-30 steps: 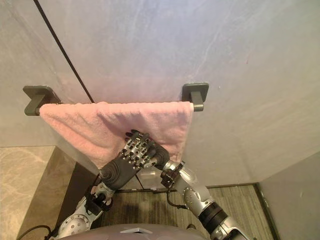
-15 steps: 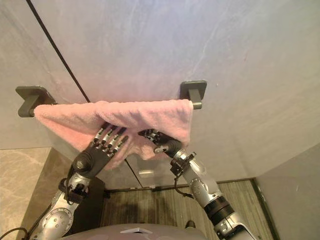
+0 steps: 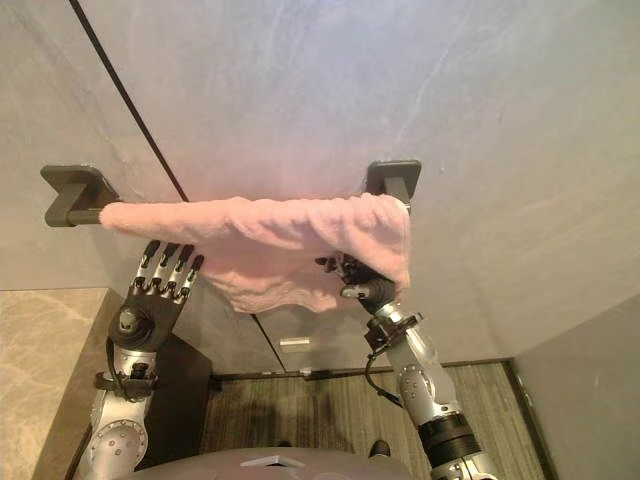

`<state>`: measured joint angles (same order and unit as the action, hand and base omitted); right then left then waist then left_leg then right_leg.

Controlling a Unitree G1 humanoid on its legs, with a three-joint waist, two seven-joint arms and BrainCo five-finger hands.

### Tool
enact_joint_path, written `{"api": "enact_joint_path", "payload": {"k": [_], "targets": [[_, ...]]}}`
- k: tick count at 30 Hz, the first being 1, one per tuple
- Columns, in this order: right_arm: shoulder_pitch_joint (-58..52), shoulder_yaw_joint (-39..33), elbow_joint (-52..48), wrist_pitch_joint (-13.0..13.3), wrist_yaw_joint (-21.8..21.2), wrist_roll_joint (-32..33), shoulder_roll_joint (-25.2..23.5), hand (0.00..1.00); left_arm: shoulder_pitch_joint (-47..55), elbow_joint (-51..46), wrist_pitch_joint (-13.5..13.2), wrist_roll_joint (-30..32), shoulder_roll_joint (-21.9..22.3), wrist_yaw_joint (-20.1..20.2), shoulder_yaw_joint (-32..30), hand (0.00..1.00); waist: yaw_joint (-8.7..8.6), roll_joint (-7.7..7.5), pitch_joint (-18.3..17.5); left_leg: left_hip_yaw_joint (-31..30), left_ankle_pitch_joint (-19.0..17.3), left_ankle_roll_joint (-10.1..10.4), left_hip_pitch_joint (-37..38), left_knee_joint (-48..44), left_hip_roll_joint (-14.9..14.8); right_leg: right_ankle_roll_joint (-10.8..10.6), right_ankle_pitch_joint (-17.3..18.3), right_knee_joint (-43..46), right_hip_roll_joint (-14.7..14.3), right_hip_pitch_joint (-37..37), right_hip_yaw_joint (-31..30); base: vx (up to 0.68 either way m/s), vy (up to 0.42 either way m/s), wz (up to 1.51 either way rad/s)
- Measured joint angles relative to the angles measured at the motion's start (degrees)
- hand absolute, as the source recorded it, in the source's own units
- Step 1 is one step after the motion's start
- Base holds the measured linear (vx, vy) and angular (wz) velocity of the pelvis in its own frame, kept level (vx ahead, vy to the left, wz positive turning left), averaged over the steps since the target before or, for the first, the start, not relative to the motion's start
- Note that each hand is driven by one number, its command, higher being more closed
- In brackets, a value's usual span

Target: Organize washtable

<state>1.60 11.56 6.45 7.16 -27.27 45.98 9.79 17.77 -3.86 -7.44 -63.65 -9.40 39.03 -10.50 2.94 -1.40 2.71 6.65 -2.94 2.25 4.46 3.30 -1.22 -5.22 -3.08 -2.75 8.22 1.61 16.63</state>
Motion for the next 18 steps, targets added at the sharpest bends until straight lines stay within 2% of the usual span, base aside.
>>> {"api": "enact_joint_path", "payload": {"k": [6,14,18], "targets": [[-2.6,-6.0,0.3,1.1,0.8,0.1,-1.6,0.0,-0.2,7.9,-0.1,1.7,0.9,-2.2,-3.1,0.0,-0.18,-0.37,-0.2,0.5,0.1,0.0,-0.2,0.1,0.1,0.0,-0.3,-0.2,0.0,-0.5,-0.5,0.01,0.003,-0.04],[-5.1,-12.3,3.2,1.4,1.8,0.2,-2.0,0.0,-1.1,17.1,-0.1,4.5,0.6,-2.6,-3.4,0.0,-0.28,-0.35,-0.2,1.5,0.1,0.0,-0.5,-0.3,0.1,0.1,-1.7,-2.3,-0.4,-0.6,-1.3,0.02,-0.004,-0.06],[-7.7,-15.5,3.5,1.4,2.3,0.2,-2.0,0.0,-1.5,19.8,-0.1,5.8,0.6,-2.7,-6.0,0.0,-0.51,-0.33,-0.2,1.9,0.1,0.0,-0.3,-0.4,0.0,0.1,-1.9,-2.4,-0.5,-0.7,-1.8,-0.01,-0.003,-0.07]]}}
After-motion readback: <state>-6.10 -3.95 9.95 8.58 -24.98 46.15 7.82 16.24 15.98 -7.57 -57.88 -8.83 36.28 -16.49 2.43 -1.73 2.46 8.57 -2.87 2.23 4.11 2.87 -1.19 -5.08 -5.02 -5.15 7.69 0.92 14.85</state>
